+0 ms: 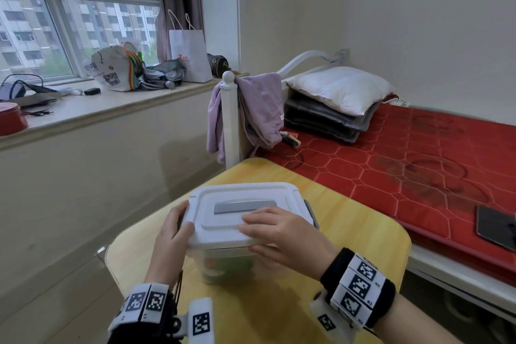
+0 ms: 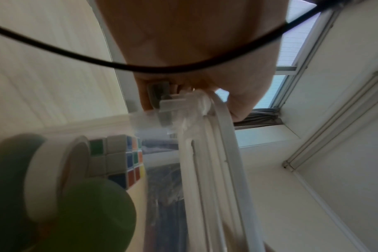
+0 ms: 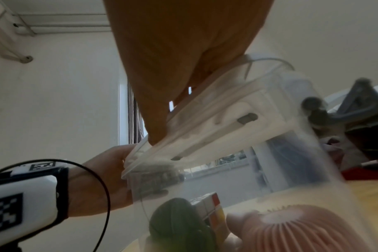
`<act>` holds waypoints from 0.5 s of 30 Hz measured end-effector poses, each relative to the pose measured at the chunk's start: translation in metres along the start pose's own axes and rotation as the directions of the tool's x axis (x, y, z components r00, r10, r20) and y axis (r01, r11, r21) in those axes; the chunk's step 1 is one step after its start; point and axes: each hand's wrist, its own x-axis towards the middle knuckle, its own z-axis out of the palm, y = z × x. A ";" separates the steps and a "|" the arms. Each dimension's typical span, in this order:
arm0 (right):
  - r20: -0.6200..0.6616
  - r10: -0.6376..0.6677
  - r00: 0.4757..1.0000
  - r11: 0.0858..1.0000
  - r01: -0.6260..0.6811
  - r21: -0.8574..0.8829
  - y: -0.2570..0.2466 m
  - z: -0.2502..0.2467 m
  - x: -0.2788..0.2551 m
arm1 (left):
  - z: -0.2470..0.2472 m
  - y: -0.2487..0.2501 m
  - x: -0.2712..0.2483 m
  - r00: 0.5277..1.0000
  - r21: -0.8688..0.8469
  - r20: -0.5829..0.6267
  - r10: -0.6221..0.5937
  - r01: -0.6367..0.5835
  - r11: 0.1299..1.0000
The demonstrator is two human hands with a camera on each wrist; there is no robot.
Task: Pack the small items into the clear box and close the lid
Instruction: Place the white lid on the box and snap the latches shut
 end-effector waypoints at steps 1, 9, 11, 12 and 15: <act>0.001 -0.015 1.000 1.000 0.015 -0.020 -0.001 0.000 -0.001 | 0.001 -0.001 -0.001 1.000 0.007 -0.004 0.005 -0.005 1.000; 0.025 0.036 0.999 0.998 -0.037 0.045 -0.003 0.001 -0.018 | 0.008 -0.003 -0.014 0.998 0.071 -0.047 0.042 -0.038 0.997; -0.065 0.148 0.987 0.988 -0.145 0.050 0.002 -0.003 -0.020 | 0.008 -0.004 -0.014 0.996 0.052 -0.080 0.033 -0.029 0.998; -0.126 0.228 0.965 0.973 -0.223 0.055 0.006 -0.004 -0.021 | 0.007 -0.005 -0.011 0.993 0.028 -0.113 0.021 -0.018 0.999; -0.200 0.530 0.824 0.848 -0.513 0.137 0.028 -0.005 -0.018 | 0.005 -0.011 0.003 0.975 -0.041 -0.217 -0.054 0.046 0.998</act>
